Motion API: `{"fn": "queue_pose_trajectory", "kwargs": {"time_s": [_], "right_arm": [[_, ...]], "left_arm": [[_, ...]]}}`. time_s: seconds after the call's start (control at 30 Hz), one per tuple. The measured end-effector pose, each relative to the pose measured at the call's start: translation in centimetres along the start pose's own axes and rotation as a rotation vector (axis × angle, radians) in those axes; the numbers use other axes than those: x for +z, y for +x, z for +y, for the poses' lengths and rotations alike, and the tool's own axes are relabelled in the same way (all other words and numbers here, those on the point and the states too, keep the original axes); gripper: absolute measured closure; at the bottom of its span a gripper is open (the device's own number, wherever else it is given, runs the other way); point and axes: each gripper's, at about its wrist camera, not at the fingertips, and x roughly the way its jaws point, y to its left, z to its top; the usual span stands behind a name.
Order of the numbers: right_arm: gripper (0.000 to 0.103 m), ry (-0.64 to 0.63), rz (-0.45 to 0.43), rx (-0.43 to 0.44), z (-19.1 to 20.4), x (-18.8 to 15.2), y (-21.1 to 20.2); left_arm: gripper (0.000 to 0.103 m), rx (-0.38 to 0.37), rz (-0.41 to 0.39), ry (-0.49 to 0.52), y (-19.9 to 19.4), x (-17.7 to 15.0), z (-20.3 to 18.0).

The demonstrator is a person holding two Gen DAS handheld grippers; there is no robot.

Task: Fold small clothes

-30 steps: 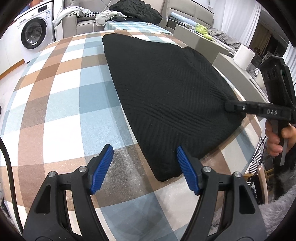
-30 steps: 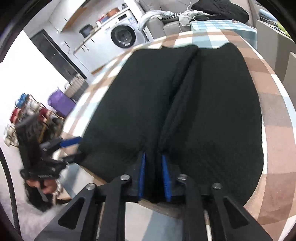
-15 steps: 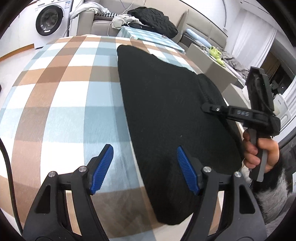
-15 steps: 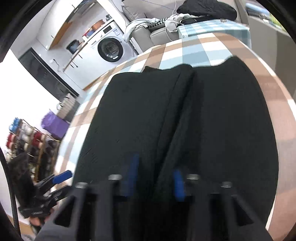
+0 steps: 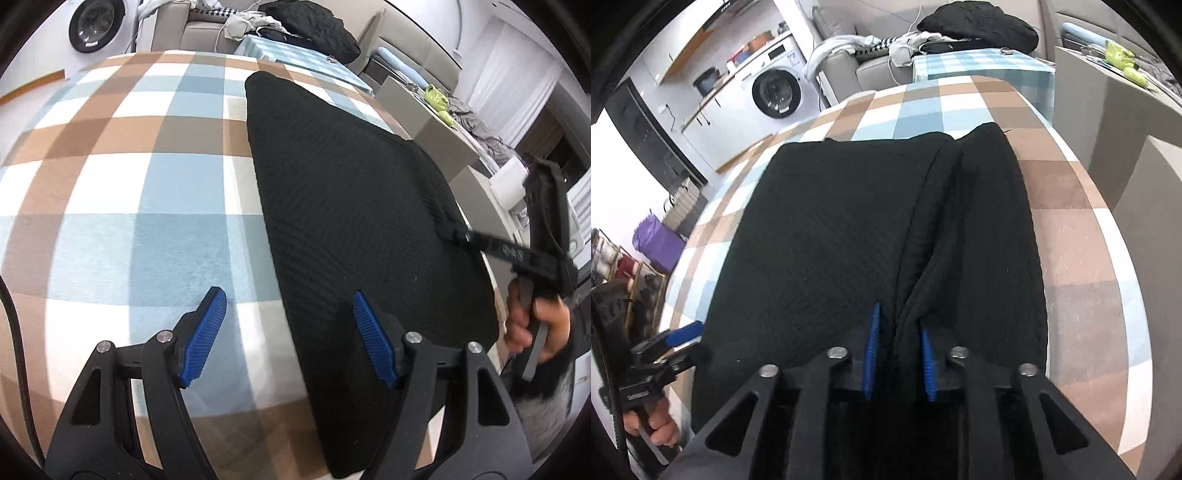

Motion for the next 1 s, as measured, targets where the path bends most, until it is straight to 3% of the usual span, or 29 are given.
{"fn": "queue_pose_trajectory", "kwargs": {"time_s": [0.03,0.1,0.23,0.3,0.37,0.43,0.6,0.7,0.87,1.0], "right_arm": [[0.064,0.003,0.002,0.016,-0.1,-0.5,-0.3],[0.061,0.006,-0.005,0.031,0.1,-1.2,-0.8],[0.060,-0.010,-0.010,0.047,-0.3,-3.1,-1.5],[0.059,-0.005,-0.025,0.061,-0.4,-3.5,-1.5],[0.059,0.010,-0.031,0.069,-0.7,-3.5,-1.2],[0.057,0.013,-0.032,0.067,-0.6,-3.6,-1.3],[0.056,-0.008,-0.027,0.051,0.5,-3.5,-0.4],[0.056,-0.050,-0.026,0.058,2.3,-3.5,0.3],[0.056,-0.107,0.015,0.168,5.9,-3.4,2.0],[0.055,-0.158,0.068,0.245,7.9,-2.8,3.2]], "left_arm": [[0.034,-0.004,-0.005,0.002,0.3,0.2,-0.1],[0.036,-0.006,-0.011,0.003,0.9,0.7,-0.3],[0.056,-0.022,-0.023,0.001,2.3,1.7,-0.9],[0.061,-0.014,-0.039,-0.012,2.8,2.2,-1.1],[0.083,-0.011,-0.040,-0.043,3.4,2.8,-0.9],[0.088,-0.022,-0.050,-0.057,3.6,2.9,-0.8],[0.094,0.056,-0.088,0.015,3.0,2.6,-1.3],[0.095,0.080,-0.104,-0.004,1.9,2.6,0.2],[0.095,0.170,-0.125,-0.034,-0.5,2.3,3.9],[0.095,0.193,-0.110,-0.036,-1.4,2.3,5.4]]}}
